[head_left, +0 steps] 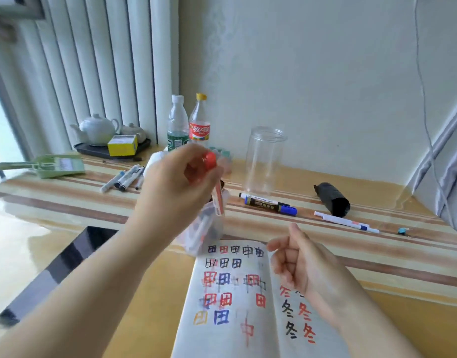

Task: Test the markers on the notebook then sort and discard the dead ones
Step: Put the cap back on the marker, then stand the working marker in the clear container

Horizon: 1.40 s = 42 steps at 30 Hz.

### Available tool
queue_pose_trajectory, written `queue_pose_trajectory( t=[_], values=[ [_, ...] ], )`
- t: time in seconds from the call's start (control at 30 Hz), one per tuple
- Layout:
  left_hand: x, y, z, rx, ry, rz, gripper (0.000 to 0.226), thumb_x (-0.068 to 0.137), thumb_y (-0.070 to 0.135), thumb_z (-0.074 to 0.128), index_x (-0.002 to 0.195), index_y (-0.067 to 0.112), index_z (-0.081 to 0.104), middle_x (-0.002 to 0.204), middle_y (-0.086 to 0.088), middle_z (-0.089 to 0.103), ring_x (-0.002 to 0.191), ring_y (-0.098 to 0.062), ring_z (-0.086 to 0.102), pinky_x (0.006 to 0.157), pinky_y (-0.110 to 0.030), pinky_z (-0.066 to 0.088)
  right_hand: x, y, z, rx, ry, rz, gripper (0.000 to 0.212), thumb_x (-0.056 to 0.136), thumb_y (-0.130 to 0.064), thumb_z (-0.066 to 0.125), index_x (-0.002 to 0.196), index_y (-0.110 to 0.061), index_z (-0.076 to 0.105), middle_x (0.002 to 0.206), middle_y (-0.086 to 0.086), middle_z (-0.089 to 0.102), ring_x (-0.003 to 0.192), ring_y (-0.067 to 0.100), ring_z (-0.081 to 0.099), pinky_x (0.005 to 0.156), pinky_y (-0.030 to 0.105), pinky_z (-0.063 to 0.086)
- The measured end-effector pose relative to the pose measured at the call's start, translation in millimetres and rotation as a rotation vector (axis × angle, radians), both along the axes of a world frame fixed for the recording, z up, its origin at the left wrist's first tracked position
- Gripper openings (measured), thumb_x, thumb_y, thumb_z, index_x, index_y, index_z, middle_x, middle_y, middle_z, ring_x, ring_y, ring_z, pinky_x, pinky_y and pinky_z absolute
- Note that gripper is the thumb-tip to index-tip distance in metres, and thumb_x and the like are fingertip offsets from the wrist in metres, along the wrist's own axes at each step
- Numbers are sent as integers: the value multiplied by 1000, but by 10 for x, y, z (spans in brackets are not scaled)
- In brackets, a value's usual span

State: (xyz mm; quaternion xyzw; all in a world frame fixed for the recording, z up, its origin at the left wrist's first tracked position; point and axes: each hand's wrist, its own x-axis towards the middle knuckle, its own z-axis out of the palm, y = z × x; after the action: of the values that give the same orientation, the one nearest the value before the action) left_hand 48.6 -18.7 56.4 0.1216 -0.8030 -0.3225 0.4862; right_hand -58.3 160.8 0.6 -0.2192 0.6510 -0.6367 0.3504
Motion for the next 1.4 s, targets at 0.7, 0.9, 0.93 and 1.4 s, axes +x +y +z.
queue_pose_trajectory(
  t=[0.7, 0.9, 0.93, 1.4],
  values=[
    [22, -319, -28, -32, -35, 190, 20, 82, 18, 66, 101, 15, 61, 82, 9, 63, 73, 6, 56, 71, -3, 40, 121, -109, 124, -16, 71, 37, 52, 80, -51, 40, 87, -4, 63, 58, 6, 57, 48, 13, 43, 52, 24, 35],
    [-85, -360, -332, -265, -293, 206, 19, 74, 22, 74, 84, 19, 58, 76, 8, 64, 81, -19, 56, 79, -31, 33, 114, -138, 84, 10, 92, 36, 49, 91, -46, 36, 88, -5, 62, 59, 5, 58, 48, 12, 44, 52, 23, 36],
    [-100, -370, -420, -317, -306, 226, 16, 73, 21, 73, 82, 17, 60, 78, 5, 64, 86, -25, 56, 79, -35, 31, 111, -137, 78, 15, 97, 39, 48, 93, -45, 35, 89, -5, 62, 59, 5, 58, 48, 12, 44, 53, 24, 36],
    [-585, 330, -587, -535, -239, -172, 18, 88, 25, 47, 99, 14, 56, 89, 0, 59, 65, -17, 58, 51, -28, 46, -685, -227, -43, 408, 660, -278, 15, 95, -28, 49, 96, -23, 63, 88, -4, 65, 71, 5, 58, 60, 20, 41]
  ],
)
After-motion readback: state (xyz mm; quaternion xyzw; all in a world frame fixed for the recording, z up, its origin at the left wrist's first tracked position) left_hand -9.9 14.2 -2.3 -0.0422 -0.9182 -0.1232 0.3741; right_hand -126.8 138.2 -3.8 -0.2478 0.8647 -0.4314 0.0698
